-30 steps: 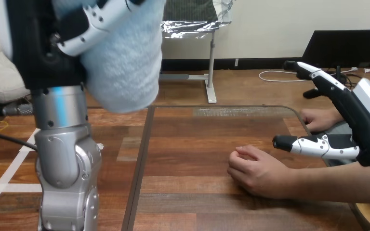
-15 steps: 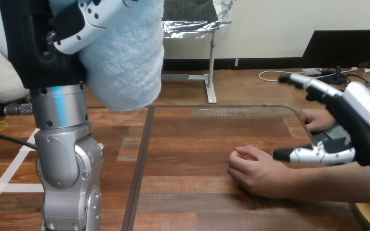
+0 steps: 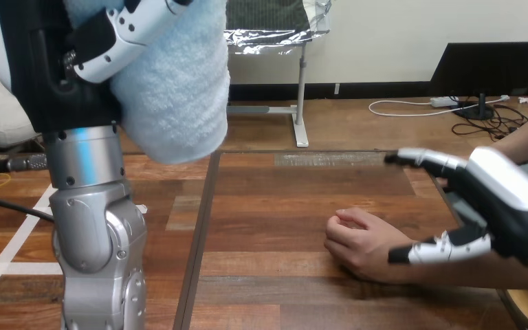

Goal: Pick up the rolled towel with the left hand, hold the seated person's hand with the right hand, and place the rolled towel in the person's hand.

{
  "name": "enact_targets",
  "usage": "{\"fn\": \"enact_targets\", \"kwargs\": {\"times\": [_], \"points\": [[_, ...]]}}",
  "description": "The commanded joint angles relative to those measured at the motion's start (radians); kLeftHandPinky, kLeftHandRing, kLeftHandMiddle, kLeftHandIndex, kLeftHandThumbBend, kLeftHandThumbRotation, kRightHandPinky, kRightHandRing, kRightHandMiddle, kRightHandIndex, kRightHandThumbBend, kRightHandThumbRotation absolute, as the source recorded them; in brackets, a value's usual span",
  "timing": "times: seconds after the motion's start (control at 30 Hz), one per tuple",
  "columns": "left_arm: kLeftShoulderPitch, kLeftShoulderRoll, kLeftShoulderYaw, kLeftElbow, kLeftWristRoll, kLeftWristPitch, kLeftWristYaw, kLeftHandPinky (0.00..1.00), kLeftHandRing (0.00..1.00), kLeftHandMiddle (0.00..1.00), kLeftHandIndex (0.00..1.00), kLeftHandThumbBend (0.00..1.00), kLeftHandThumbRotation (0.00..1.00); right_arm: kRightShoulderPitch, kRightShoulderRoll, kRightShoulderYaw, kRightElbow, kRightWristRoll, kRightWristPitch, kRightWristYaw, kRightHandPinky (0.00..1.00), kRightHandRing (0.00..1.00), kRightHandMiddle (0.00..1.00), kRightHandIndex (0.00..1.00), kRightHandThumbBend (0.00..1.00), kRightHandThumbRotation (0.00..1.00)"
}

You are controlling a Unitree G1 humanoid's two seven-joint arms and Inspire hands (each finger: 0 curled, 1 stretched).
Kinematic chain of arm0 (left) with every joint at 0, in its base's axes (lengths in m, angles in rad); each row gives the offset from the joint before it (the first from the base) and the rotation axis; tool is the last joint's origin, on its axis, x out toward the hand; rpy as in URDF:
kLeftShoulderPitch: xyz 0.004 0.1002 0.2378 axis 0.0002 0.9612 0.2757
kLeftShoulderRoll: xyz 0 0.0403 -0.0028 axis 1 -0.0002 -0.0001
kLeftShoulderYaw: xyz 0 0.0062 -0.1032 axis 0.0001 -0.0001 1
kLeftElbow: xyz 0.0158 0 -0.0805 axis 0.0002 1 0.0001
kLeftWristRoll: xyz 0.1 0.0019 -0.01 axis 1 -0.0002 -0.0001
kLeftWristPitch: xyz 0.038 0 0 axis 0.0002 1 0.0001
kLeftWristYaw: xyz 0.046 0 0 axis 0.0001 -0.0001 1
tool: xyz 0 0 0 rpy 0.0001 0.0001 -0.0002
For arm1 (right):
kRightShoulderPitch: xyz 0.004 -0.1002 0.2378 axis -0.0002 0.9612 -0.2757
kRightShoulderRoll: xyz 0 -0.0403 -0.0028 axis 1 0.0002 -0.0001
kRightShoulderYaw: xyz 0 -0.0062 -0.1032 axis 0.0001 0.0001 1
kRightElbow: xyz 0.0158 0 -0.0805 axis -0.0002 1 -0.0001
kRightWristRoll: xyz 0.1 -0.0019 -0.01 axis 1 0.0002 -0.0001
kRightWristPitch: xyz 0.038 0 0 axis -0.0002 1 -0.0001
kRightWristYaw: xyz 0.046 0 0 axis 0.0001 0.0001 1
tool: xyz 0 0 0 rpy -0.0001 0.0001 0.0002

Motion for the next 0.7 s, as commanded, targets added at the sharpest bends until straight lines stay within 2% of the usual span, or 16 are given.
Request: {"fn": "enact_targets", "kwargs": {"times": [0.0,0.4,0.67], "points": [[-0.009,-0.011,0.006,0.005,-0.005,0.005,-0.007,0.17,0.22,0.3,0.37,0.46,0.0,-0.087,-0.037,0.015,0.04,-0.004,-0.034,-0.003,0.85,0.85,0.85,0.84,1.0,0.38],[0.007,-0.023,0.003,0.012,0.008,-0.001,-0.008,0.16,0.21,0.3,0.37,0.45,0.0,-0.103,-0.049,0.047,0.107,-0.027,-0.058,0.003,0.83,0.84,0.85,0.84,1.0,0.39],[0.012,-0.028,0.004,0.016,0.002,-0.004,-0.016,0.16,0.21,0.3,0.37,0.44,0.0,-0.112,-0.056,0.064,0.148,-0.036,-0.064,0.011,0.82,0.83,0.84,0.83,1.0,0.34]]}}
